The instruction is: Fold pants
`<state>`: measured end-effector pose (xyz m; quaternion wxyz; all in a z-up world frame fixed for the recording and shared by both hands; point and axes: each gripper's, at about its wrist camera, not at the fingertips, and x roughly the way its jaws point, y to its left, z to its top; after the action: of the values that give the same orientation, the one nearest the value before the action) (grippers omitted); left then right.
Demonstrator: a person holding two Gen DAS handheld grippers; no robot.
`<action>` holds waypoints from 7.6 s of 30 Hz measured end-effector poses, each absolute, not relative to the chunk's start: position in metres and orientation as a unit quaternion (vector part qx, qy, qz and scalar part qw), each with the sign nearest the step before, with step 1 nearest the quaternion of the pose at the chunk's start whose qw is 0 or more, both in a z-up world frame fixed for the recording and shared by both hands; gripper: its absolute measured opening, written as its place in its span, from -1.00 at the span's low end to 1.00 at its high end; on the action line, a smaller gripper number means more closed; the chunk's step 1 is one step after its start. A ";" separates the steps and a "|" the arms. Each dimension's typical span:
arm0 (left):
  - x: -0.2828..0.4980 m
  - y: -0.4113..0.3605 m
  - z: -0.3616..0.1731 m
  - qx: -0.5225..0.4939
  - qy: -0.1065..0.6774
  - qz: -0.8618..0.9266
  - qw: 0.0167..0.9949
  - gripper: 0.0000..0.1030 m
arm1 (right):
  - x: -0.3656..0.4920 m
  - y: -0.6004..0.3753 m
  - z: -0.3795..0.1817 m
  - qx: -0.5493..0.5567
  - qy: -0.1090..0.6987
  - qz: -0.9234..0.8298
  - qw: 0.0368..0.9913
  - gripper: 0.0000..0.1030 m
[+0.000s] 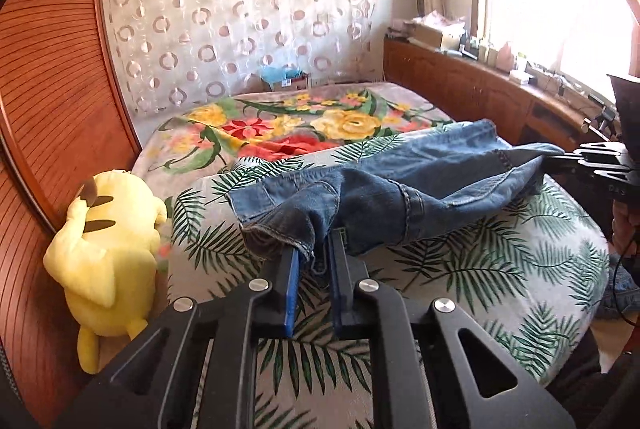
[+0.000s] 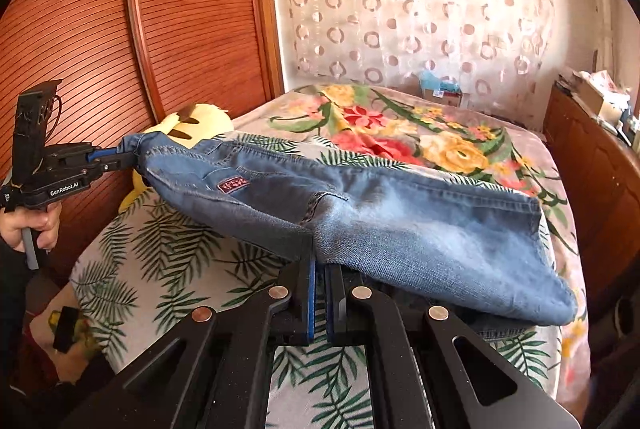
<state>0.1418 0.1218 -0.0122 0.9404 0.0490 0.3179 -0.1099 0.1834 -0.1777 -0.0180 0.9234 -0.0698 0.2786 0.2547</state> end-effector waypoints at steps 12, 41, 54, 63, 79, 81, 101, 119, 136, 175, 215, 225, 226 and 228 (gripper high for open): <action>0.065 0.139 -0.014 0.024 0.313 -0.100 0.944 -0.74 | 0.127 -0.180 -0.010 -0.072 0.290 0.300 0.906 -0.94; 0.045 0.127 -0.021 0.037 0.331 -0.067 0.941 0.01 | 0.109 -0.199 -0.040 -0.043 0.331 0.255 0.907 -0.94; 0.096 0.074 -0.027 0.027 0.321 -0.122 0.939 0.49 | 0.099 -0.240 -0.036 -0.028 0.312 0.207 0.927 -0.94; 0.132 0.032 -0.060 0.017 0.354 -0.162 0.921 0.49 | 0.125 -0.272 -0.062 -0.020 0.306 0.126 0.943 -0.79; 0.145 0.008 -0.111 0.030 0.392 -0.144 0.908 0.49 | 0.159 -0.308 -0.071 -0.006 0.309 0.053 0.949 -0.21; 0.144 0.007 -0.113 0.034 0.389 -0.143 0.910 0.49 | 0.159 -0.309 -0.070 -0.003 0.313 0.048 0.949 -0.20; 0.148 0.006 -0.117 0.027 0.397 -0.142 0.906 0.49 | 0.188 -0.316 -0.063 0.016 0.356 0.009 0.934 -0.18; 0.148 0.006 -0.118 0.030 0.397 -0.142 0.906 0.50 | 0.162 -0.302 -0.020 0.017 0.300 0.074 0.951 -0.88; 0.122 0.031 -0.075 0.014 0.364 -0.143 0.920 0.50 | 0.153 -0.251 0.009 -0.035 0.256 0.135 0.957 -0.89; 0.110 0.053 -0.058 -0.008 0.344 -0.157 0.926 0.50 | 0.148 -0.220 0.009 -0.070 0.275 0.256 0.924 -0.26; 0.070 0.118 -0.050 -0.019 0.355 -0.097 0.930 -0.96 | 0.148 -0.225 -0.029 -0.015 0.297 0.221 0.929 -0.25; 0.065 0.137 -0.085 -0.041 0.393 -0.069 0.916 -0.95 | 0.179 -0.190 -0.057 -0.031 0.324 0.254 0.911 -0.25; 0.066 0.139 -0.085 -0.046 0.394 -0.070 0.915 -0.93 | 0.182 -0.188 -0.060 -0.032 0.329 0.253 0.909 -0.25; 0.066 0.141 -0.084 -0.044 0.393 -0.062 0.916 -0.89 | 0.187 -0.185 -0.067 -0.035 0.337 0.250 0.907 -0.25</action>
<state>0.0657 0.1409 -0.0840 0.9162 -0.0441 0.3934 -0.0616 0.1871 -0.1846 -0.0673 0.9069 -0.0346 0.3374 0.2500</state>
